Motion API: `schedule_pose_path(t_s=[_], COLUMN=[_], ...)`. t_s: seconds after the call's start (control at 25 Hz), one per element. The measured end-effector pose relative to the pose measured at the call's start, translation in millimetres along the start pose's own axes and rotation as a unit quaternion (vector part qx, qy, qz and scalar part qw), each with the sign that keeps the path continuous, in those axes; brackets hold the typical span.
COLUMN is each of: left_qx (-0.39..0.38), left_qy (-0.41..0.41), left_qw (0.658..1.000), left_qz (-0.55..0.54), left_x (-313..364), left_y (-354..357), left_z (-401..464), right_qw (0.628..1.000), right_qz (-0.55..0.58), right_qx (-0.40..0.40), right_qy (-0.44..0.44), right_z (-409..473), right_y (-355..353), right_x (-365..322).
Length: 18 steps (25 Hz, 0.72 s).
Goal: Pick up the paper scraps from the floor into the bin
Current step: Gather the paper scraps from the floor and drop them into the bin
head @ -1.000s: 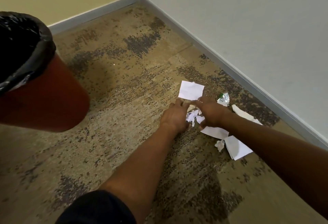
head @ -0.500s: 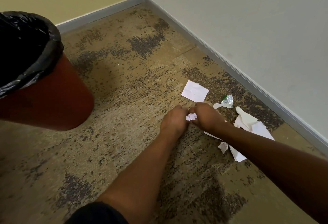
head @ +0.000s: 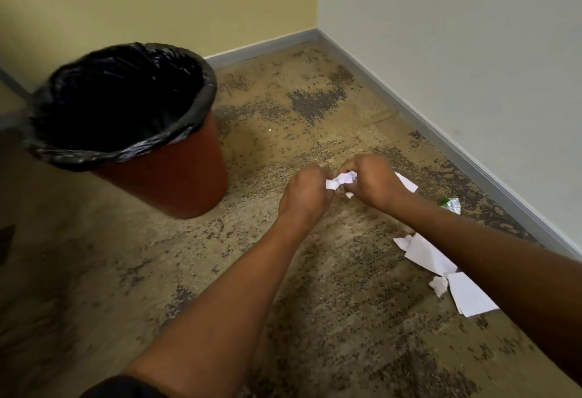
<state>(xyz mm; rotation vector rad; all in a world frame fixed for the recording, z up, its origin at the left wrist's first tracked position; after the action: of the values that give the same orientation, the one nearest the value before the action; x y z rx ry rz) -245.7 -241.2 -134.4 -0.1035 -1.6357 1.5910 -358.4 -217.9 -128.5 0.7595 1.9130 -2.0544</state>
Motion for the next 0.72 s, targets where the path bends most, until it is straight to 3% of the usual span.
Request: schedule_pose_path(t_s=[0.2,0.52,0.72], left_qx=[0.064,0.229,0.248], left_qy=[0.005,-0.013,-0.076], left_qw=[0.997,0.968,0.958], left_qz=[0.035,0.101,0.125], left_x=[-16.1,-43.6,-94.2], left_y=[-97.1,-254.7,-305.7], left_z=[-9.4,-46.2,-55.4], right_qw=[0.997,0.982,0.971], right_qz=[0.025,0.061,0.082], right_qx=[0.024,0.071,0.103], right_qy=[-0.062,-0.162,-0.202], right_z=[12.7,37.9,69.0], right_y=[-33.1,-69.4,-44.0], right_x=[-91.8,-245.1,-312.5])
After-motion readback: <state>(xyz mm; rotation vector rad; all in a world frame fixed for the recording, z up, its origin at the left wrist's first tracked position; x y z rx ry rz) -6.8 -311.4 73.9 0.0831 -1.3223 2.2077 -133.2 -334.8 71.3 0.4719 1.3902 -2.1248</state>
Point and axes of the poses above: each hand's wrist, its own z-axis towards the middle knuckle, its own y-axis out of the palm, x = y × z, the point moved 10 cm from there along z, towards the middle knuckle, and after that the axes turned 5 degrees about y, right-handed, at the moved point
